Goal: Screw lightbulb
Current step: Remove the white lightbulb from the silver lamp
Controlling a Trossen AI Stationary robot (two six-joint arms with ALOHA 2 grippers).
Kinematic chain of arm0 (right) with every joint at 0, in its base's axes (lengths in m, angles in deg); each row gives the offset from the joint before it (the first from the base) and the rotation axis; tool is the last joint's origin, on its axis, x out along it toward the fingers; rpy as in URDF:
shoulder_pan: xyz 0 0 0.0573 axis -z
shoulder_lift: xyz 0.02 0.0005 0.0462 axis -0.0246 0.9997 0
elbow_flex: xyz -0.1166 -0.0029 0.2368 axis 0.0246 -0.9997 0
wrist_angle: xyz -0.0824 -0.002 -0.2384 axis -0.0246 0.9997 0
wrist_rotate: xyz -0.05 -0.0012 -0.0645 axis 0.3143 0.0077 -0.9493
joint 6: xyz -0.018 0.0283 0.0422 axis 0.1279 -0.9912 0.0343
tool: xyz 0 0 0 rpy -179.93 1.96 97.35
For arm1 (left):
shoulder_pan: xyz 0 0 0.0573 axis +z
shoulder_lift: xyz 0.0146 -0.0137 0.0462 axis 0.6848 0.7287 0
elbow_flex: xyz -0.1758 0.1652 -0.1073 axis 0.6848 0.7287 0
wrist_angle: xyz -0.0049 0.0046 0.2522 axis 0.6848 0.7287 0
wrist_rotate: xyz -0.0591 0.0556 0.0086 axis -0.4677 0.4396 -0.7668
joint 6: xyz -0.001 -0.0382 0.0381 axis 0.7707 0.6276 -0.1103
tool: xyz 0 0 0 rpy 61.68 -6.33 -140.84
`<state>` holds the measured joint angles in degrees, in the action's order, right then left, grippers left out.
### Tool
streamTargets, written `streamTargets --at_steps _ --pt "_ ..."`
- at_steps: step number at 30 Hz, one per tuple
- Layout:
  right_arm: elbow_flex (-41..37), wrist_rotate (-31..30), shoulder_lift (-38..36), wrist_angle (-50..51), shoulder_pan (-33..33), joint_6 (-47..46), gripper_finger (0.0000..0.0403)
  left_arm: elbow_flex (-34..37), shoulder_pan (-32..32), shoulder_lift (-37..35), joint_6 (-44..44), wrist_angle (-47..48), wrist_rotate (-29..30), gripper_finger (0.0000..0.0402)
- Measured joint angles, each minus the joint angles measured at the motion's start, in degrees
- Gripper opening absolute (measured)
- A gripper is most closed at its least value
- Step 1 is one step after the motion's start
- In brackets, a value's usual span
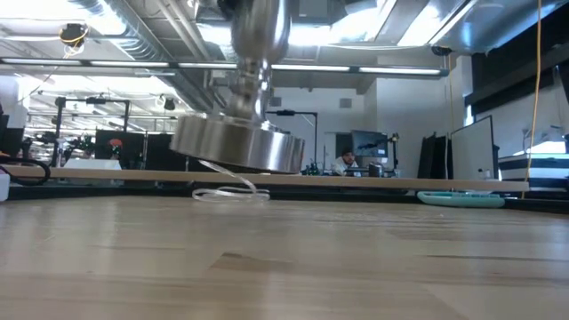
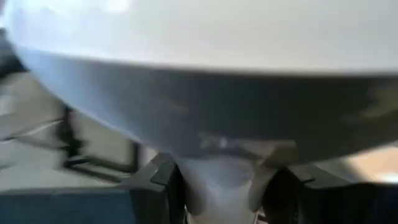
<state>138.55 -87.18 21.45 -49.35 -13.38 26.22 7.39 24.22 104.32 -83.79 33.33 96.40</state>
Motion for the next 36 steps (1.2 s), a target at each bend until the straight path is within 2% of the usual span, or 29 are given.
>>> streamTargets --at_steps 4,7,11,13,16,20,24,28,31,34,36 --pt "0.00 17.06 -0.12 0.62 0.37 0.48 0.0147 -0.22 0.79 0.00 1.24 0.59 -14.97 0.0124" --pt "0.00 25.88 0.14 0.34 0.36 2.03 0.0147 -0.29 1.22 0.02 3.15 0.38 -21.98 0.0124" --pt "0.02 26.80 0.53 0.06 0.31 2.85 0.0147 -0.33 1.93 0.02 3.52 0.46 -24.71 0.0125" --pt "0.01 23.38 0.59 0.10 0.20 1.61 0.0154 -0.33 2.11 0.02 3.84 0.72 -24.58 0.0126" --pt "0.00 15.85 0.85 0.30 -0.12 -1.75 0.0211 -0.33 2.10 -0.13 2.20 1.05 -22.11 0.0126" --pt "-0.02 7.39 0.12 1.25 0.14 -2.12 0.0296 -0.33 1.63 -0.20 2.66 1.03 -14.05 0.0125" --pt "-0.07 -0.92 -2.63 5.66 0.16 -2.11 0.0351 -0.35 0.46 -0.97 2.00 1.90 1.21 0.0125" --pt "-0.07 -13.74 -5.71 10.98 -1.00 -2.49 0.0370 -0.36 -1.97 -2.17 -0.17 1.86 19.87 0.0125" --pt "-0.07 -19.31 -6.18 13.22 -1.08 -2.55 0.0372 -0.48 -3.36 -2.77 -2.22 1.72 31.65 0.0126" --pt "-0.09 -20.30 -5.82 12.34 -0.89 -4.47 0.0373 -0.48 -4.00 -2.78 -3.22 1.98 38.80 0.0126" --pt "0.11 -21.24 -4.48 8.78 -0.89 -5.07 0.0373 -0.48 -3.89 -2.78 -2.97 2.15 39.87 0.0126"
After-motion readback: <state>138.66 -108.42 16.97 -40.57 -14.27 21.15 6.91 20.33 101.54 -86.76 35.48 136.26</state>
